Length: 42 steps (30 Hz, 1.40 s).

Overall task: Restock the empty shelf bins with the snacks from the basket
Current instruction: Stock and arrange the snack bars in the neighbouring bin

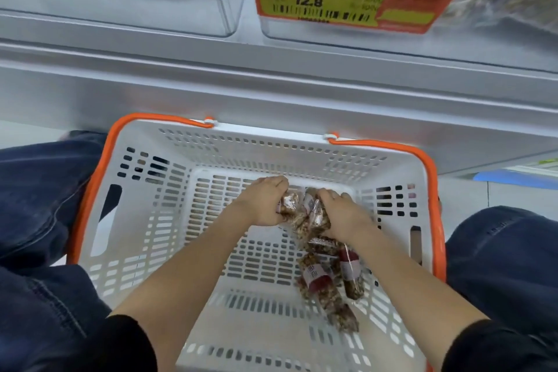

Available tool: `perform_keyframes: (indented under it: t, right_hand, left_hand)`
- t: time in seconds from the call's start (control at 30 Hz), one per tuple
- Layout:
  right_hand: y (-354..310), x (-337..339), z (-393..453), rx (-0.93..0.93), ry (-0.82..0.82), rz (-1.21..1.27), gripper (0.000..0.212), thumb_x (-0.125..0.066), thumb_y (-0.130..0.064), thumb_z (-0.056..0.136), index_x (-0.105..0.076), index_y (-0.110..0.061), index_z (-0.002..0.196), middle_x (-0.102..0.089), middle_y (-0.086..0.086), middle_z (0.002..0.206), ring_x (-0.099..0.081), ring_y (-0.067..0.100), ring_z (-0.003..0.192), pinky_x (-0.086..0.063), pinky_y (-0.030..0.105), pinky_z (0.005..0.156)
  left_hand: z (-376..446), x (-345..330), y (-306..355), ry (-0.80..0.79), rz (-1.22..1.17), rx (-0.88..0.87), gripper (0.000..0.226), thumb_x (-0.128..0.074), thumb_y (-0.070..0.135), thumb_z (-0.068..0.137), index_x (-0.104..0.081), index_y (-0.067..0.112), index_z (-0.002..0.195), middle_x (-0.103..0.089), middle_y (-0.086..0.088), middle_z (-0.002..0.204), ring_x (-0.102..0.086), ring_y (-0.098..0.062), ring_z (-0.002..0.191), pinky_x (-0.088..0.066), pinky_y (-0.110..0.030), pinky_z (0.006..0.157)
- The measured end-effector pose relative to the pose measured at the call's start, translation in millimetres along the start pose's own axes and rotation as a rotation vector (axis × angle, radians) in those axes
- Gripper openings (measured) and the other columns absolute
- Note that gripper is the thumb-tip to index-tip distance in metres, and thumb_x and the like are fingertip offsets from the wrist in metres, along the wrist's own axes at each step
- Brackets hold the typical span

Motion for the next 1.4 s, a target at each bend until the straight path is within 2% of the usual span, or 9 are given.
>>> perform_keyframes:
  t: [0.1, 0.2, 0.47, 0.73, 0.83, 1.0, 1.1, 1.27, 1.4]
  right_hand:
    - [-0.7, -0.3, 4.2, 0.005, -0.019, -0.16, 0.081, -0.071, -0.023, 0.081, -0.023, -0.016, 0.145, -0.031, 0.004, 0.147, -0.032, 0.026, 0.13, -0.035, 0.04, 0.1]
    - [1.2, -6.1, 5.7, 0.021, -0.054, -0.273, 0.075, -0.069, -0.024, 0.081, -0.03, -0.02, 0.144, -0.024, 0.002, 0.151, -0.023, 0.025, 0.135, -0.027, 0.042, 0.106]
    - [-3.7, -8.8, -0.9, 0.037, -0.236, -0.262, 0.089, -0.072, -0.028, 0.074, -0.02, -0.018, 0.145, -0.057, 0.004, 0.122, -0.051, 0.025, 0.116, -0.035, 0.041, 0.1]
    - [-6.3, 12.7, -32.7, 0.106, -0.148, -0.199, 0.049, -0.068, -0.029, 0.072, -0.051, -0.02, 0.118, -0.058, 0.003, 0.11, -0.049, 0.023, 0.109, -0.048, 0.035, 0.078]
    - [-8.4, 38.2, -54.4, 0.115, -0.054, -0.135, 0.039, -0.069, -0.031, 0.069, -0.05, -0.02, 0.102, -0.059, 0.002, 0.094, -0.056, 0.022, 0.091, -0.052, 0.034, 0.071]
    - [-1.3, 95.5, -102.4, 0.17, 0.245, -0.106, 0.043, -0.069, -0.037, 0.074, -0.044, -0.022, 0.107, -0.052, -0.001, 0.096, -0.049, 0.021, 0.097, -0.05, 0.038, 0.07]
    - [2.5, 138.3, -141.4, 0.224, 0.489, -0.136, 0.055, -0.072, -0.042, 0.074, -0.045, -0.025, 0.119, -0.052, -0.003, 0.11, -0.048, 0.022, 0.106, -0.044, 0.032, 0.068]
    - [6.5, 207.2, -225.1, 0.26, 1.186, -0.188, 0.063, -0.088, -0.021, 0.057, -0.057, -0.015, 0.111, -0.056, 0.008, 0.101, -0.041, 0.026, 0.094, -0.046, 0.035, 0.053]
    - [21.6, 248.9, -267.7, 0.262, 1.724, -0.197, 0.05, -0.078, -0.006, 0.069, -0.059, -0.015, 0.115, -0.05, 0.006, 0.107, -0.041, 0.029, 0.094, -0.042, 0.037, 0.066]
  left_hand:
    - [1.1, 6.2, 9.0, 0.027, -0.4, 0.141, 0.036, -0.065, 0.022, 0.077, -0.043, 0.014, 0.105, -0.053, -0.003, 0.095, -0.056, -0.024, 0.089, -0.039, -0.029, 0.06]
    - [5.7, 13.0, 14.8, 0.036, -0.7, 0.268, 0.043, -0.068, 0.025, 0.079, -0.045, 0.014, 0.113, -0.057, -0.002, 0.098, -0.056, -0.02, 0.088, -0.047, -0.03, 0.068]
    - [11.4, -10.2, 34.2, -0.166, -0.704, 0.289, 0.076, -0.086, 0.032, 0.064, -0.045, 0.013, 0.125, -0.056, -0.001, 0.115, -0.054, -0.019, 0.106, -0.043, -0.028, 0.08]
    - [-16.7, 9.1, 37.9, -0.117, -0.611, 0.321, 0.073, -0.08, 0.021, 0.068, -0.034, 0.009, 0.123, -0.056, -0.01, 0.103, -0.059, -0.023, 0.087, -0.044, -0.029, 0.054]
    - [-38.6, 39.0, 45.3, -0.075, -0.428, 0.264, 0.098, -0.082, 0.024, 0.067, -0.022, 0.017, 0.143, -0.057, -0.011, 0.121, -0.059, -0.027, 0.102, -0.051, -0.035, 0.072]
    - [-92.0, 117.2, 84.1, 0.137, -0.138, 0.151, 0.077, -0.07, 0.023, 0.071, -0.032, 0.02, 0.137, -0.065, -0.004, 0.095, -0.061, -0.018, 0.072, -0.05, -0.03, 0.061]
    - [-131.7, 173.2, 115.5, 0.355, 0.045, 0.068, 0.062, -0.068, 0.026, 0.07, -0.04, 0.019, 0.124, -0.065, -0.005, 0.096, -0.061, -0.026, 0.081, -0.045, -0.031, 0.06]
    - [-205.7, 268.0, 170.5, 0.672, -0.125, -0.073, 0.064, -0.072, 0.026, 0.065, -0.042, 0.03, 0.122, -0.067, -0.001, 0.087, -0.063, -0.02, 0.07, -0.051, -0.035, 0.06]
    - [-230.1, 331.1, 206.3, 0.887, -0.024, -0.199, 0.065, -0.074, 0.025, 0.065, -0.044, 0.03, 0.123, -0.061, 0.01, 0.089, -0.057, -0.018, 0.08, -0.047, -0.034, 0.067]
Point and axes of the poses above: each hand's wrist, its own z-axis towards the middle knuckle, its own x-axis out of the back of the hand, y = z × x, the point moved 1 cm from there along z, towards the middle knuckle
